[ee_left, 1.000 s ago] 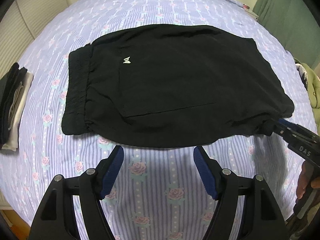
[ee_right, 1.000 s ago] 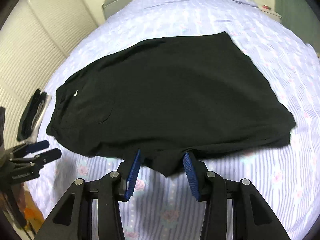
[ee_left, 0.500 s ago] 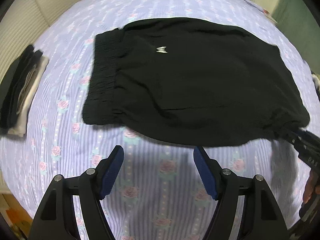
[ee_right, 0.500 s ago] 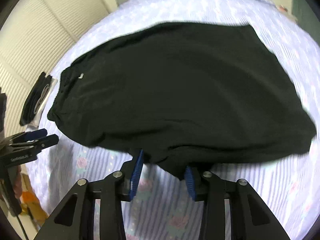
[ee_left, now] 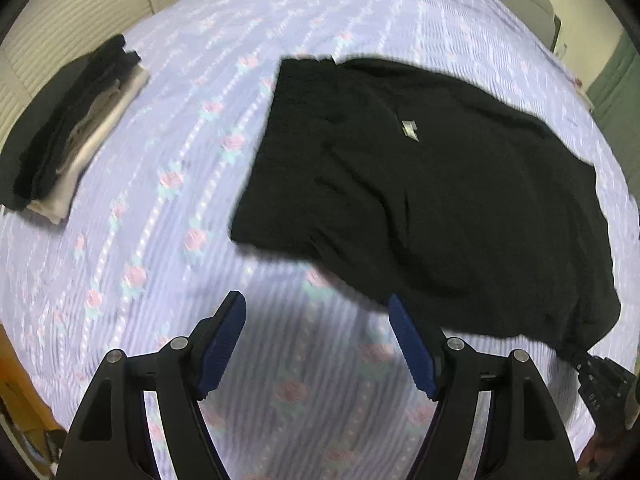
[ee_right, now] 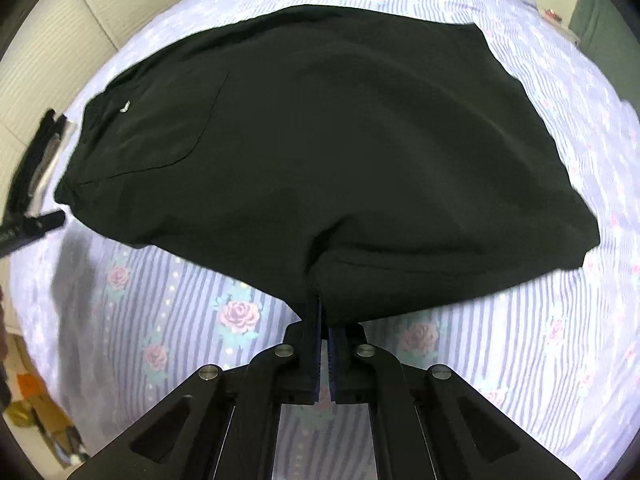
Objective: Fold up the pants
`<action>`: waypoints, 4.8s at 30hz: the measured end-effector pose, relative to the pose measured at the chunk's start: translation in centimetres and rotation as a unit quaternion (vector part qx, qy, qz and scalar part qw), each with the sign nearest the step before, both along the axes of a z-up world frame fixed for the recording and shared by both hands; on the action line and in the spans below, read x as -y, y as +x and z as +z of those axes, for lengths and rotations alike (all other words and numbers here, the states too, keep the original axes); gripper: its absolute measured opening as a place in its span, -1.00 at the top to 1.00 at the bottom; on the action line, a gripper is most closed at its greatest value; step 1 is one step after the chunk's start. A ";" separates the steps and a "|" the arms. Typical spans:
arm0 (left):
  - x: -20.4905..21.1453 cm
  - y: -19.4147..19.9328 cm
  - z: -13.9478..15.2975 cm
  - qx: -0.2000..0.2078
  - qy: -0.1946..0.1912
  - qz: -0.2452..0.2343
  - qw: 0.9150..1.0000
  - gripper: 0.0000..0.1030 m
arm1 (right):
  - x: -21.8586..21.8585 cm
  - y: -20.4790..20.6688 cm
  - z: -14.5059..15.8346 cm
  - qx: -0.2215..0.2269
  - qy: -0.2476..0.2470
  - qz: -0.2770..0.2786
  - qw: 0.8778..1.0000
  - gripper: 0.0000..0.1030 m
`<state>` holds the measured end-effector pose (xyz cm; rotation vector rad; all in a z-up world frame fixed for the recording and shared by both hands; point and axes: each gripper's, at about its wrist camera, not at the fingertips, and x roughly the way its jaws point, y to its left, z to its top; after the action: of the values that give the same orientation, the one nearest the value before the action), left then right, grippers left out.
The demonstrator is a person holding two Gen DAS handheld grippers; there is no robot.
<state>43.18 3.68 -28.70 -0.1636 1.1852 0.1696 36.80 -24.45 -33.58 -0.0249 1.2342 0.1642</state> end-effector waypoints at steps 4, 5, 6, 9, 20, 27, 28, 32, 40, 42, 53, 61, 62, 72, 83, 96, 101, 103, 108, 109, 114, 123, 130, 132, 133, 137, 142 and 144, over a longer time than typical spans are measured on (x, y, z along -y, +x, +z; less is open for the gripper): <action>-2.5 1.0 -0.3 0.018 -0.023 0.019 0.999 -0.48 | -1.2 0.7 -0.4 -0.022 -0.045 -0.015 0.999 0.95; -2.9 1.3 -0.6 0.016 -0.029 0.022 0.999 -0.48 | -1.3 0.8 -0.4 -0.024 -0.048 -0.023 0.998 0.95; -3.3 1.6 -1.0 0.013 -0.037 0.027 0.999 -0.47 | -1.6 0.9 -0.5 -0.026 -0.052 -0.033 0.998 0.95; -4.8 2.3 -2.1 0.006 -0.061 0.043 0.997 -0.36 | -2.3 1.4 -0.7 -0.032 -0.060 -0.052 0.996 0.95; -5.7 4.9 -1.8 -0.016 -0.012 0.028 0.999 0.12 | -4.1 2.5 -0.9 -0.045 -0.114 -0.039 0.992 0.95; -3.1 3.3 1.0 -0.027 0.112 -0.044 0.992 -0.49 | -2.8 2.0 0.5 -0.039 -0.092 -0.062 0.993 0.55; -2.6 3.1 1.7 -0.023 0.124 -0.057 0.990 -0.50 | -1.9 1.3 1.3 -0.031 -0.091 -0.069 0.993 0.21; -0.5 1.2 5.6 0.014 0.127 -0.123 0.984 -0.52 | -0.2 -0.8 5.0 0.012 -0.082 -0.090 0.993 0.13; 5.9 0.4 12.2 0.080 0.076 -0.239 0.965 -0.52 | 3.2 -3.4 12.6 0.080 -0.034 -0.196 0.977 0.12; 7.0 1.8 13.1 0.088 0.057 -0.264 0.959 -0.52 | 4.7 -3.6 13.5 0.091 -0.029 -0.230 0.969 0.12; 17.4 9.8 14.0 0.141 0.009 -0.469 0.872 -0.52 | 9.1 -4.1 12.4 0.132 0.036 -0.373 0.918 0.12; 27.6 19.2 10.8 0.125 -0.017 -0.580 0.804 -0.52 | 11.7 -1.5 8.2 0.164 0.066 -0.467 0.866 0.12; 29.0 20.1 10.0 0.117 -0.014 -0.593 0.797 -0.52 | 11.9 -1.2 7.5 0.164 0.069 -0.477 0.861 0.12; 39.1 25.5 3.0 0.027 -0.028 -0.658 0.752 -0.35 | 14.3 0.1 2.3 0.135 0.084 -0.574 0.803 0.11; 42.5 27.6 -2.7 -0.027 -0.015 -0.678 0.734 -0.15 | 14.4 0.8 -0.6 0.143 0.077 -0.609 0.776 0.12; 43.7 28.2 -5.5 -0.076 -0.014 -0.681 0.728 -0.14 | 14.9 1.5 -1.9 0.132 0.078 -0.597 0.787 0.11; 44.5 27.5 -5.2 -0.088 -0.035 -0.680 0.727 0.40 | 15.4 1.0 -2.5 0.149 0.105 -0.594 0.783 0.18; 44.7 27.3 -5.2 -0.094 -0.045 -0.677 0.728 0.61 | 15.4 1.1 -2.5 0.151 0.105 -0.587 0.788 0.30; 44.8 26.3 -3.6 -0.075 -0.051 -0.674 0.734 0.74 | 16.0 1.0 -1.6 0.149 0.119 -0.569 0.800 0.70; 44.6 26.0 -2.8 -0.065 -0.053 -0.676 0.732 0.74 | 15.8 1.0 -0.8 0.150 0.109 -0.559 0.809 0.72; 43.6 24.7 1.6 -0.026 -0.068 -0.688 0.723 0.75 | 14.8 0.7 3.9 0.174 0.089 -0.519 0.832 0.79; 37.1 23.8 10.4 0.041 -0.085 -0.676 0.731 0.76 | 9.0 1.5 13.4 0.215 0.037 -0.421 0.880 0.82; 27.4 24.2 14.7 0.057 -0.073 -0.643 0.760 0.76 | 1.1 2.9 17.8 0.220 0.033 -0.340 0.914 0.82; 24.3 24.3 15.3 0.062 -0.069 -0.630 0.771 0.76 | -1.5 3.4 18.3 0.215 0.034 -0.315 0.924 0.82; 22.6 24.3 15.6 0.067 -0.070 -0.624 0.776 0.76 | -3.0 3.8 18.5 0.210 0.035 -0.297 0.931 0.82; 16.3 24.2 15.9 0.073 -0.091 -0.585 0.802 0.76 | -8.4 4.4 19.2 0.196 0.042 -0.247 0.948 0.82; 9.0 24.0 13.6 0.067 -0.096 -0.539 0.834 0.76 | -15.3 5.4 18.5 0.179 0.043 -0.168 0.969 0.82; 6.2 24.0 11.8 0.061 -0.095 -0.518 0.848 0.76 | -17.7 5.6 17.7 0.176 0.037 -0.143 0.973 0.82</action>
<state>67.21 -2.51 -16.91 0.3057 1.0198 -0.9044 42.44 -6.73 -15.88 0.1818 0.8641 -0.0452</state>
